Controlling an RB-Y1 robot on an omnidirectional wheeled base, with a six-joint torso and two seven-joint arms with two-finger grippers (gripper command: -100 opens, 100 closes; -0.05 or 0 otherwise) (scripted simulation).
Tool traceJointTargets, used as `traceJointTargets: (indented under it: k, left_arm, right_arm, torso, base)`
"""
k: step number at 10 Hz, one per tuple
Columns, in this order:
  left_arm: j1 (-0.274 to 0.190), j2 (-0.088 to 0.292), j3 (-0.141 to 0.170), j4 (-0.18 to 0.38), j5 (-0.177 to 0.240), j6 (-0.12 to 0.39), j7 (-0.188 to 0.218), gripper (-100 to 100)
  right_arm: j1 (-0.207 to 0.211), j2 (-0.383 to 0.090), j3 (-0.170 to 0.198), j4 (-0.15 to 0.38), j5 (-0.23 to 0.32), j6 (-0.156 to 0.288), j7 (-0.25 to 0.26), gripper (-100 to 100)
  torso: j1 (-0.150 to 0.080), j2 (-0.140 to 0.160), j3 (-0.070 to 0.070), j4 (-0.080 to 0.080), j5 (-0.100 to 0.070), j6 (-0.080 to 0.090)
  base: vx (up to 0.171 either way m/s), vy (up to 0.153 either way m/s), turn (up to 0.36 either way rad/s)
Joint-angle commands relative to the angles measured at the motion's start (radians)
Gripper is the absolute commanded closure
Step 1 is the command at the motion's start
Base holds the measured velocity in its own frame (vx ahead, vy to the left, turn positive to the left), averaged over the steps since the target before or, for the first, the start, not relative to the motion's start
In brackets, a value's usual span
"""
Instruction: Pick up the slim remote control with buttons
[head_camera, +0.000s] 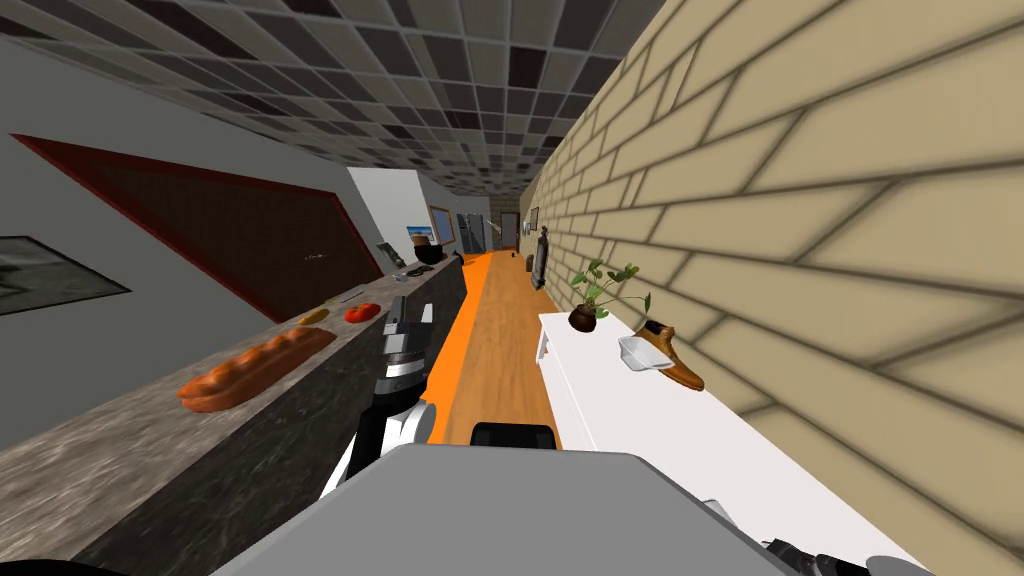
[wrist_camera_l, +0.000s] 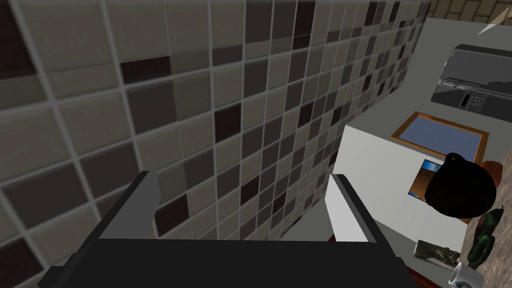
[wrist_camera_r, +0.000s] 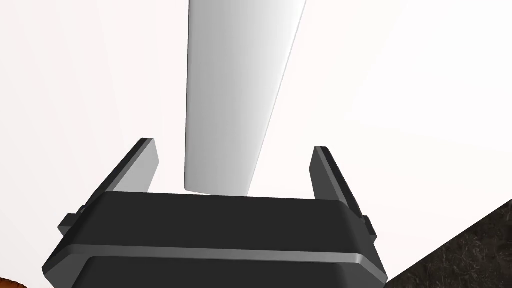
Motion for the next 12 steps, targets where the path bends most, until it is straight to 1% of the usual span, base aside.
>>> traceJointTargets:
  k: [1, 2, 3, 4, 5, 6, 7, 8, 9, 10, 11, 12]
  left_arm:
    - [0.0, 0.0, 0.0, 0.0, 0.0, 0.0, 0.0, 0]
    - [0.0, 0.0, 0.0, 0.0, 0.0, 0.0, 0.0, 0]
    - [0.0, 0.0, 0.0, 0.0, 0.0, 0.0, 0.0, 0]
    - [0.0, 0.0, 0.0, 0.0, 0.0, 0.0, 0.0, 0]
    - [0.0, 0.0, 0.0, 0.0, 0.0, 0.0, 0.0, 0]
    - [0.0, 0.0, 0.0, 0.0, 0.0, 0.0, 0.0, 0]
    - [0.0, 0.0, 0.0, 0.0, 0.0, 0.0, 0.0, 0]
    - [0.0, 0.0, 0.0, 0.0, 0.0, 0.0, 0.0, 0]
    - [0.0, 0.0, 0.0, 0.0, 0.0, 0.0, 0.0, 0]
    - [0.0, 0.0, 0.0, 0.0, 0.0, 0.0, 0.0, 0]
    - [0.0, 0.0, 0.0, 0.0, 0.0, 0.0, 0.0, 0]
    - [0.0, 0.0, 0.0, 0.0, 0.0, 0.0, 0.0, 0]
  right_arm:
    - [0.019, -0.011, 0.017, -0.019, 0.023, 0.006, -0.033, -100]
    - [0.026, -0.001, 0.03, 0.001, 0.045, 0.003, -0.042, -100]
    - [0.024, -0.003, 0.019, -0.004, 0.031, 0.004, -0.027, -100]
    - [0.024, -0.002, 0.02, -0.002, 0.033, 0.003, -0.029, 0]
    - [0.038, 0.013, 0.024, 0.019, -0.012, 0.008, -0.009, -100]
    - [0.052, 0.027, 0.029, 0.04, -0.042, 0.014, 0.011, -100]
    - [0.052, 0.027, 0.029, 0.04, -0.056, 0.014, 0.011, -100]
    - [0.066, 0.042, 0.033, 0.061, -0.092, 0.019, 0.031, -100]
    - [0.066, 0.042, 0.033, 0.061, -0.101, 0.019, 0.031, -100]
    - [0.08, 0.057, 0.037, 0.082, -0.141, 0.025, 0.051, -100]
    - [0.08, 0.057, 0.037, 0.082, -0.145, 0.025, 0.051, -100]
    - [0.094, 0.072, 0.041, 0.103, -0.185, 0.03, 0.071, -100]
  torso:
    - [0.0, 0.0, 0.0, 0.0, 0.0, 0.0]
    - [0.0, 0.001, 0.0, 0.0, 0.0, 0.001]
    - [0.0, 0.001, 0.001, 0.0, 0.0, 0.0]
    - [0.0, 0.0, 0.0, 0.0, 0.0, 0.001]
    - [0.001, -0.001, 0.0, 0.0, 0.0, 0.001]
    - [0.001, 0.0, 0.0, 0.0, 0.0, 0.0]
    - [0.001, 0.002, 0.001, 0.001, 0.0, -0.001]
    - [0.001, 0.002, 0.001, 0.001, 0.0, 0.001]
    - [0.001, 0.003, 0.001, 0.001, 0.0, 0.001]
    - [0.002, 0.002, 0.001, 0.0, 0.0, 0.001]
    - [0.002, 0.002, 0.001, 0.001, 0.001, 0.0]
    - [0.001, 0.001, 0.001, 0.0, 0.0, 0.001]
  base:
    - [-0.029, -0.039, 0.154]
    - [-0.039, -0.036, 0.185]
    - [-0.019, -0.02, 0.042]
    - [0.0, 0.0, 0.0]
    - [-0.029, -0.006, 0.232]
    - [-0.071, -0.014, 0.435]
    - [-0.056, -0.021, 0.121]
    - [-0.05, -0.013, 0.265]
    - [-0.038, 0.0, 0.013]
    - [-0.044, 0.007, 0.269]
    - [-0.039, -0.005, 0.135]
    - [-0.051, -0.008, 0.214]
